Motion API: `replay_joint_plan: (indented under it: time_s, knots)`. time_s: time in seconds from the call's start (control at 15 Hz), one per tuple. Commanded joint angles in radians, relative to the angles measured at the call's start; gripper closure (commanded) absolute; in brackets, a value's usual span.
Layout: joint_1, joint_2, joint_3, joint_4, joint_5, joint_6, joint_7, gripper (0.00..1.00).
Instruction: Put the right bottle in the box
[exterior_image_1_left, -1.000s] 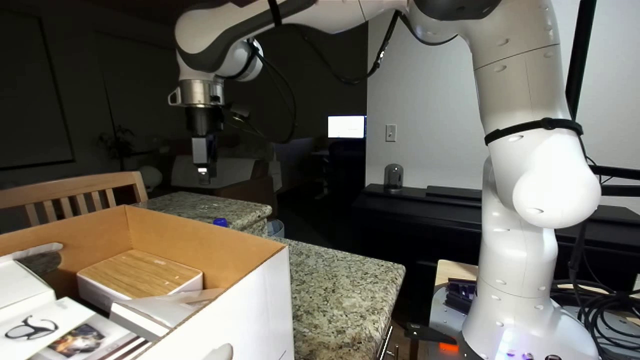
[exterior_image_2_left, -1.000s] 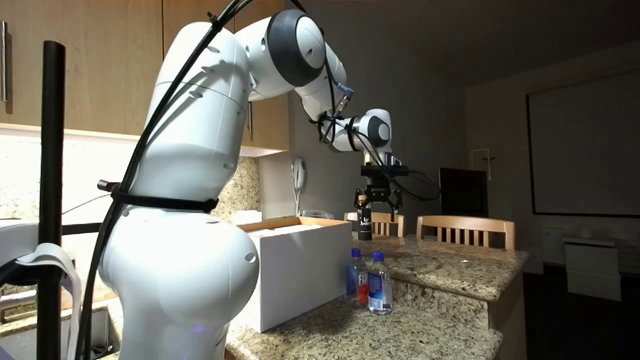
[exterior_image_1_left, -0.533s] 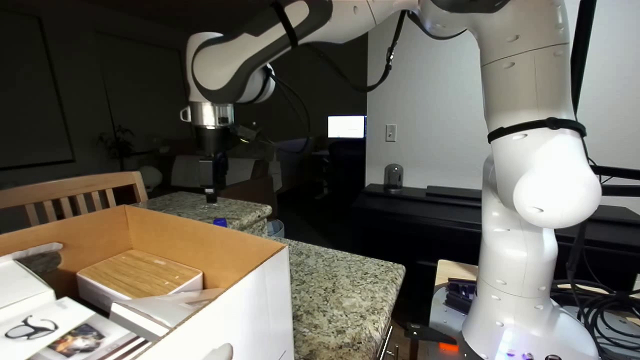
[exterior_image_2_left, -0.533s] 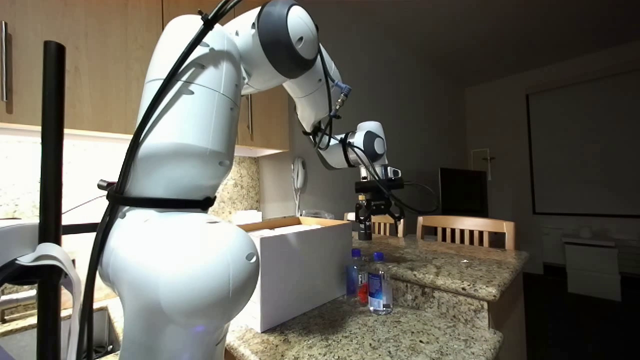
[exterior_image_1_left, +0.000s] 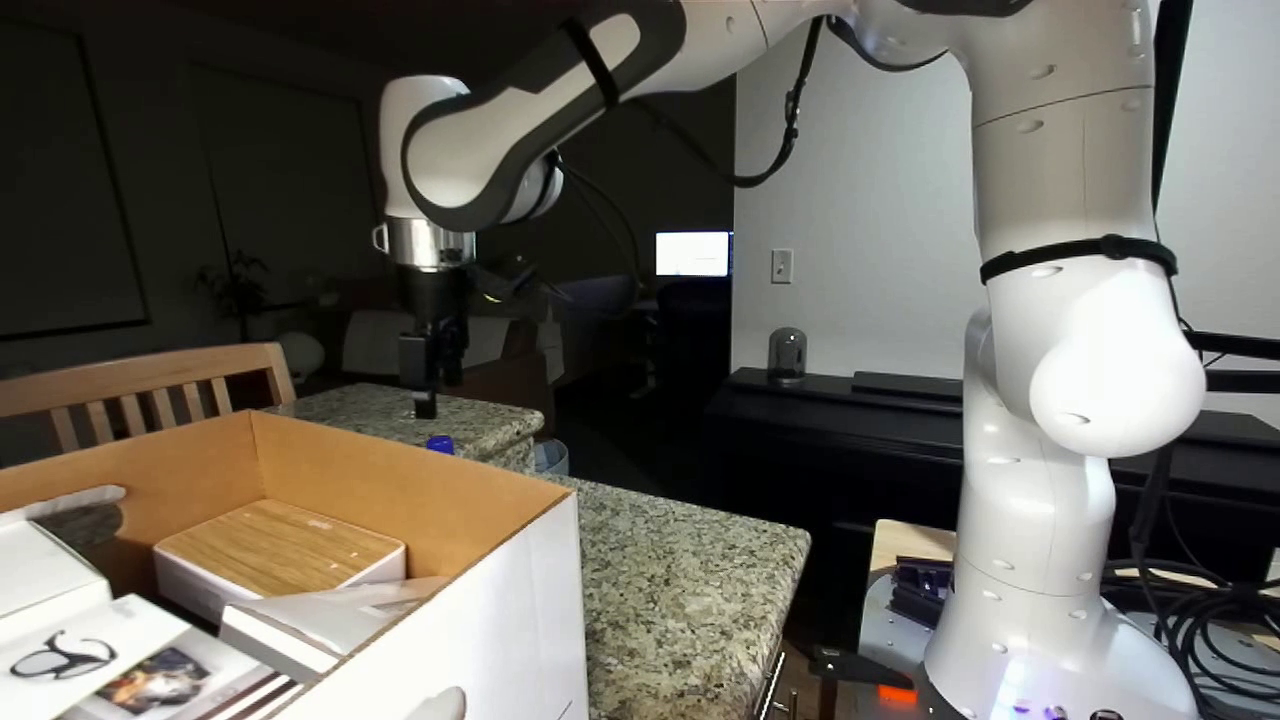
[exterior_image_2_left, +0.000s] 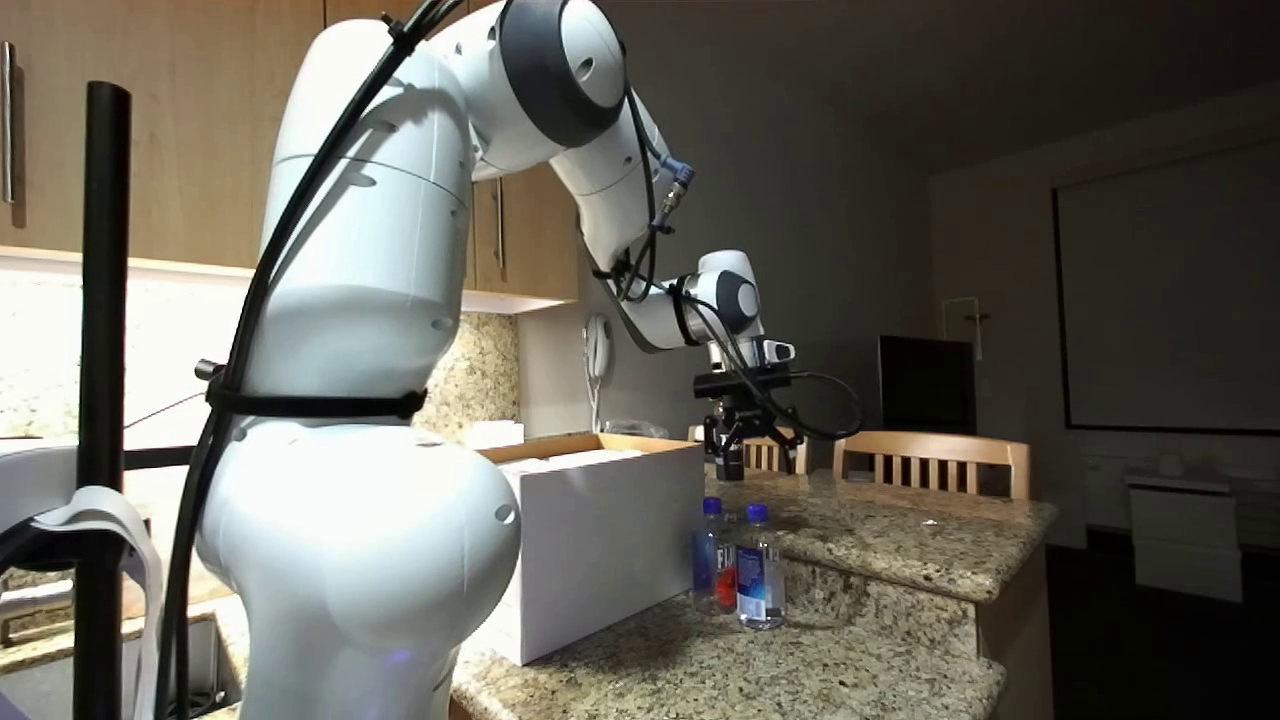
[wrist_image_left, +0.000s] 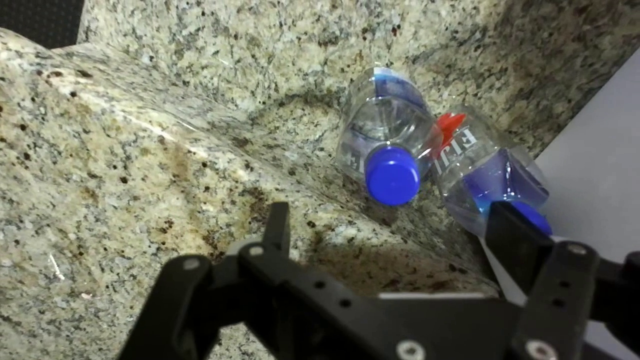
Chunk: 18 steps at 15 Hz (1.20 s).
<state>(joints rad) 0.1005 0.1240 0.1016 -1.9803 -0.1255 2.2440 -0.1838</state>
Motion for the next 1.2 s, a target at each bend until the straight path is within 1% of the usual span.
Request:
replay_joint_plan:
  time_s: [0.0,0.2,0.27,0.33,0.4,0.8,1.13]
  knots:
    - [0.009,-0.052,0.004,-0.047,-0.007,-0.022,0.047,0.0]
    - [0.017,-0.056,0.01,-0.038,0.01,-0.062,0.065,0.0]
    - [0.016,-0.051,0.013,-0.032,0.027,-0.081,0.052,0.0]
    - [0.016,-0.054,0.017,-0.035,0.036,-0.076,0.039,0.0]
    - [0.014,-0.018,0.013,0.0,0.013,-0.066,0.037,0.0]
    - [0.016,-0.017,0.012,0.005,0.005,-0.072,0.051,0.0]
    - [0.009,0.043,-0.003,0.021,0.018,-0.068,0.049,0.0]
